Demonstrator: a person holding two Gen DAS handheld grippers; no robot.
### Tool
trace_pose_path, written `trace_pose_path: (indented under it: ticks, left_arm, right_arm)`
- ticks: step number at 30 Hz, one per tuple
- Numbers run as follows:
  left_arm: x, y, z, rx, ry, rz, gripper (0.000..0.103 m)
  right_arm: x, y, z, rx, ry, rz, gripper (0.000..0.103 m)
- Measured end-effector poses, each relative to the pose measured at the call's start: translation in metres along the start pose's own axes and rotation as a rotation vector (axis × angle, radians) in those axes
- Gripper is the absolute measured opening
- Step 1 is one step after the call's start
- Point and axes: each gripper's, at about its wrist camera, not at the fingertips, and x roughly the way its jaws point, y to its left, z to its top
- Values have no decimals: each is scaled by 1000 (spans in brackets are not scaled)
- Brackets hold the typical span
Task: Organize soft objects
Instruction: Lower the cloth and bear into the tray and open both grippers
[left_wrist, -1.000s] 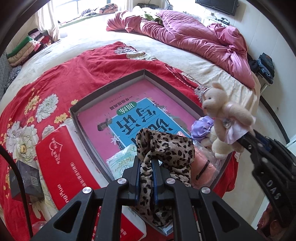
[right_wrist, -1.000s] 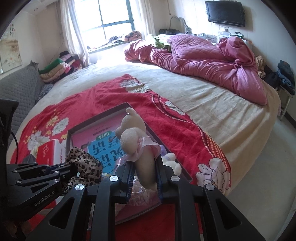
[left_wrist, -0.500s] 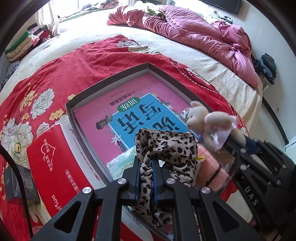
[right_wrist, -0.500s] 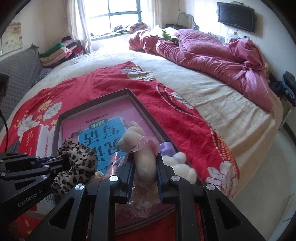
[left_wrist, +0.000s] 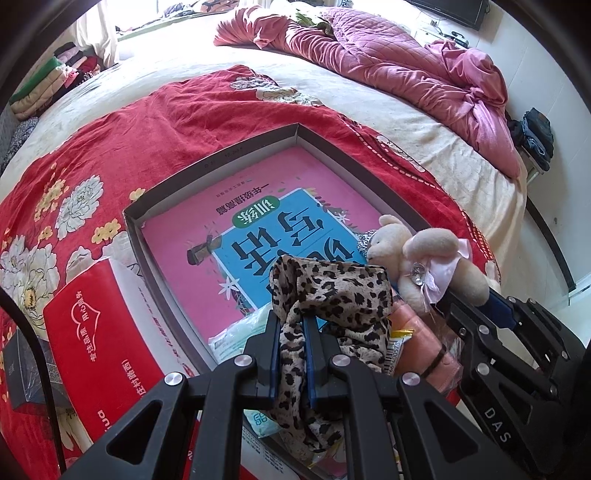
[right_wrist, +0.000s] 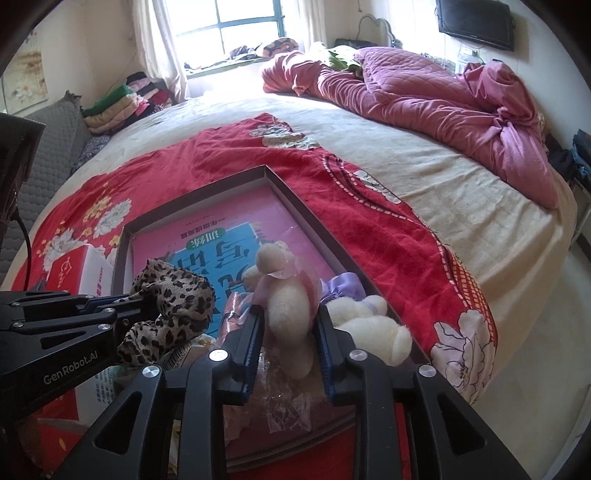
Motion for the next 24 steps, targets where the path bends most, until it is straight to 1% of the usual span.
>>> trace_pose_path:
  ticks: [12,14,15,16,18,19,24]
  left_arm:
    - [0,-3,0,6,1,-9,11]
    - [-1,-4,-1,7,-2,-6,12]
    - [-1,-4,-1,7,-1,-6,12]
    - [-1,-4,-1,5,0,-4,13]
    - [-1,-5,-2,4,1,-11,14]
    - [-2,-5,-2,4,0,-12,16]
    - [-2,-5,-4,4,6,6,24]
  right_arm:
    - [-9,-4,2,21,-11,-3,32]
    - [-11,-5,2,27,-10,-5,35]
    - [-13,-6,2,30,-11,-6,40]
    - [-15,-8,2,35,-17,-6,43]
    - [-18,-10,3,42,-22,-10,44]
    - [-20,-11,3,47,-23,-7,45]
    - [-26,-15,4,60,-36,-21,47]
